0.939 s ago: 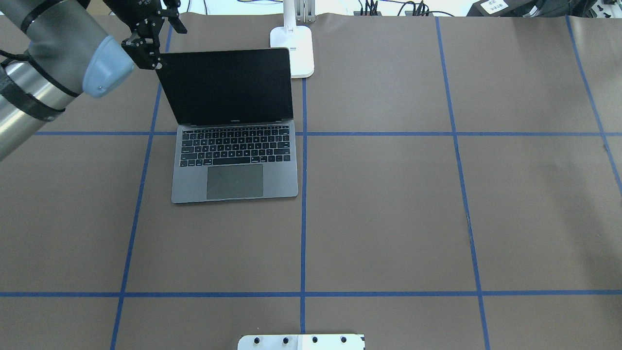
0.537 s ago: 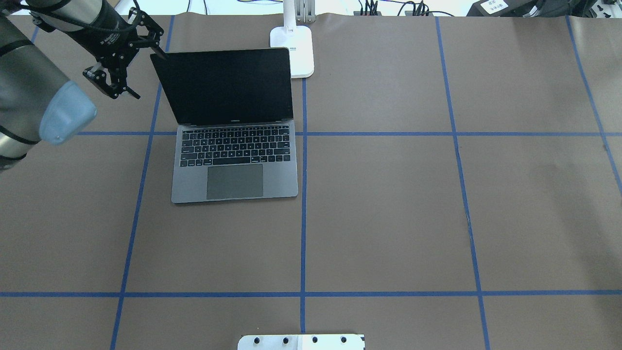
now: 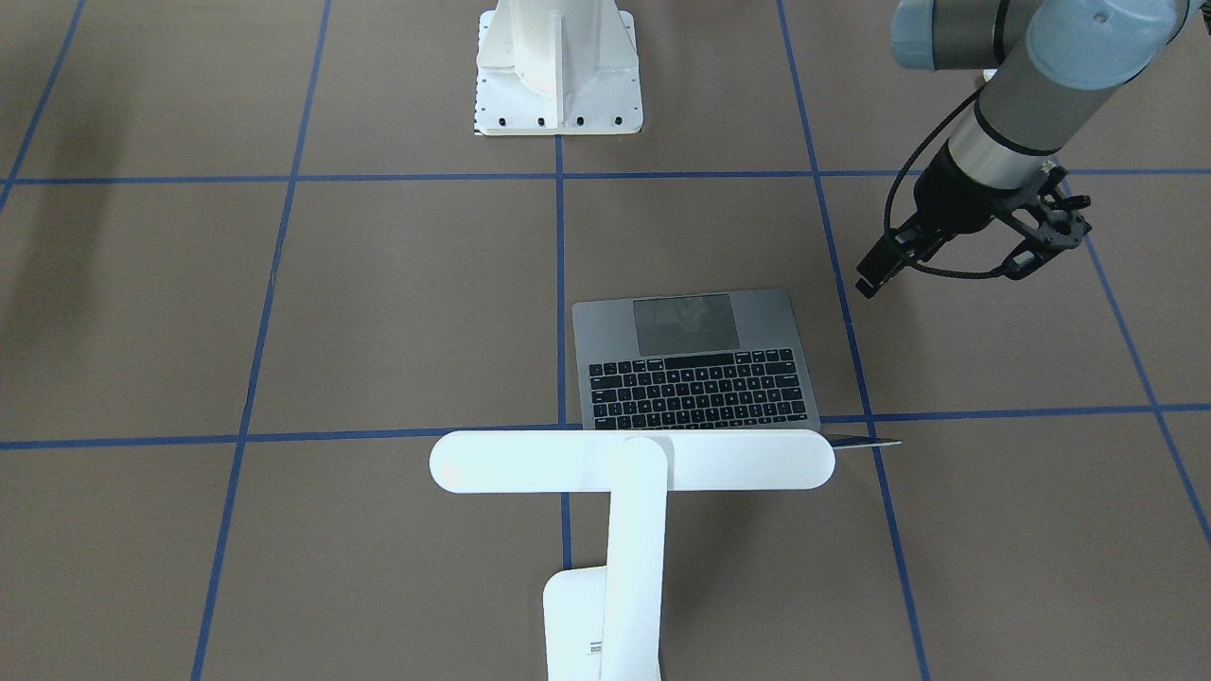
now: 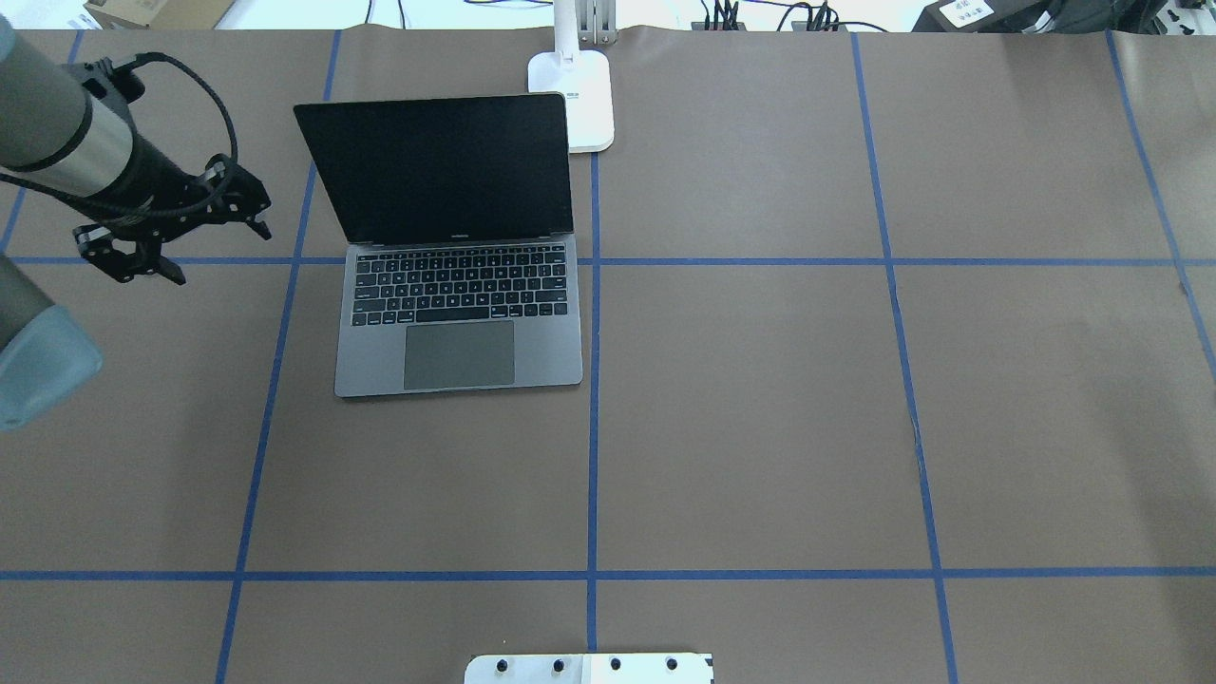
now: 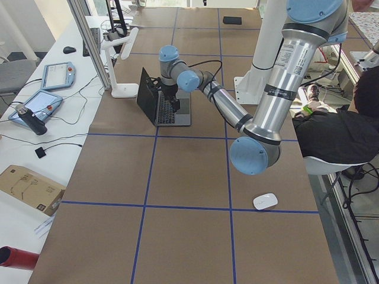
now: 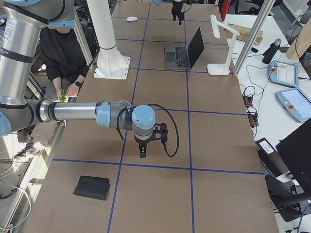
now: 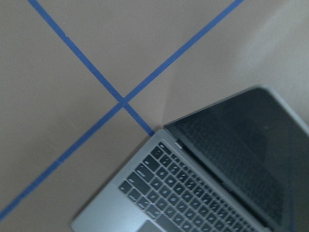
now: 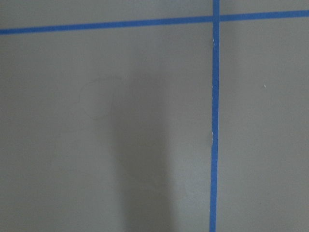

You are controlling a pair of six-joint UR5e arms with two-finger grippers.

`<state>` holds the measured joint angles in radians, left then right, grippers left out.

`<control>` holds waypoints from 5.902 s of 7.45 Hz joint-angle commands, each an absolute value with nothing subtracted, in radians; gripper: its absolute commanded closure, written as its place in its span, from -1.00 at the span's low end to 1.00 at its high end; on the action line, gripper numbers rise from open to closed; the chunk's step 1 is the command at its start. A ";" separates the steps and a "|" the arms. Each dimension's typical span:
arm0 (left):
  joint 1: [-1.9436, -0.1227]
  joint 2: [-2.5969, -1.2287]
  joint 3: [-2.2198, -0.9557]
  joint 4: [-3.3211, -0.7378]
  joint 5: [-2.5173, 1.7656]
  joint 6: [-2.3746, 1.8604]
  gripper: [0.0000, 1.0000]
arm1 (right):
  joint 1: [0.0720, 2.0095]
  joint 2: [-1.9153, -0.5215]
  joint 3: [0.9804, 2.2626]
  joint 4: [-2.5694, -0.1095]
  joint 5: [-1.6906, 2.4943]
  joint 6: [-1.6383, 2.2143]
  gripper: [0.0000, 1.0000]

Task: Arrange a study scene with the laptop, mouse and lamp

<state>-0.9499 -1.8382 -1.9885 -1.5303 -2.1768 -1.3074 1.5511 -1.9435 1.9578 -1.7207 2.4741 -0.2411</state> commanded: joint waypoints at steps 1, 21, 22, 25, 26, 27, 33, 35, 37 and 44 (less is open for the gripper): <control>-0.966 -1.702 -2.060 -1.536 -2.184 -1.012 -1.00 | 1.549 -2.011 1.883 -1.723 2.479 -0.526 -1.00; -1.005 -1.609 -2.129 -1.537 -2.180 -0.904 -1.00 | 1.448 -1.861 1.348 -1.793 2.488 -1.028 -1.00; -1.005 -1.609 -2.129 -1.537 -2.178 -0.905 -1.00 | 1.447 -1.861 1.332 -1.793 2.491 -1.029 -1.00; -1.005 -1.609 -2.131 -1.537 -2.178 -0.904 -1.00 | 1.442 -1.861 1.313 -1.793 2.494 -1.029 -1.00; -1.005 -1.609 -2.131 -1.537 -2.177 -0.905 -1.00 | 1.442 -1.864 1.302 -1.793 2.496 -1.032 -0.99; -1.005 -1.609 -2.131 -1.537 -2.177 -0.904 -1.00 | 1.442 -1.870 1.293 -1.793 2.496 -1.041 -1.00; -1.005 -1.612 -2.131 -1.537 -2.175 -0.904 -1.00 | 1.442 -1.899 1.282 -1.795 2.496 -1.057 -0.97; -1.003 -1.614 -2.131 -1.537 -2.175 -0.904 -1.00 | 1.442 -1.898 1.282 -1.798 2.514 -1.051 0.59; -1.005 -1.618 -2.132 -1.537 -2.174 -0.904 -1.00 | 1.442 -1.898 1.282 -1.801 2.526 -1.054 1.00; -1.005 -1.606 -2.148 -1.534 -2.177 -0.904 -1.00 | 1.463 -1.821 1.814 -2.575 2.526 -1.034 1.00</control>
